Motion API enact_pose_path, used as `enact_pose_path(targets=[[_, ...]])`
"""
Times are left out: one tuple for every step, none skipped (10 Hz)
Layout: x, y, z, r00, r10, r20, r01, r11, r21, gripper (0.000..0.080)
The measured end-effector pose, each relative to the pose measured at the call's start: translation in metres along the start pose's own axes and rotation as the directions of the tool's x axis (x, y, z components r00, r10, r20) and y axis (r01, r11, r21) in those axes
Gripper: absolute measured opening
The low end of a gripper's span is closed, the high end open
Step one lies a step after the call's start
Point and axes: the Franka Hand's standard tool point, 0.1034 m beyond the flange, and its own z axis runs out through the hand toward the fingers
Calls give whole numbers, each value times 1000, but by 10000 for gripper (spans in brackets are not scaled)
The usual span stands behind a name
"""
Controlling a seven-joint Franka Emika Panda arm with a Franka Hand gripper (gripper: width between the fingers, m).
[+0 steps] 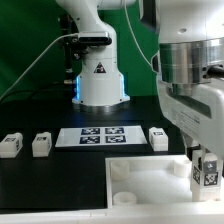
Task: Assemble one leg
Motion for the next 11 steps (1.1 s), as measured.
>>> enact_pose_path(targets=[[0,0,0,998,59,7,-59,998,-1,295],[-1,0,0,998,64,7,-64,998,-1,295],[-1,1,1,999,38,6,-38,999,-3,370],[-1,1,2,1000,17,6,-17,1000,-3,550],[-2,2,3,1000,-30,1,30,1000,-6,550],[-7,6,8,980,-199,-11,199,980,-18,618],[-11,8,10,916,-400,-26,399,916,-28,643],[-12,7,10,857,-514,-33,513,858,-27,643],[-11,6,10,799,-601,-31,600,799,-31,648],[-10,6,10,731,-682,-28,681,731,-34,648],[-10,6,10,670,-742,-25,741,670,-36,649]])
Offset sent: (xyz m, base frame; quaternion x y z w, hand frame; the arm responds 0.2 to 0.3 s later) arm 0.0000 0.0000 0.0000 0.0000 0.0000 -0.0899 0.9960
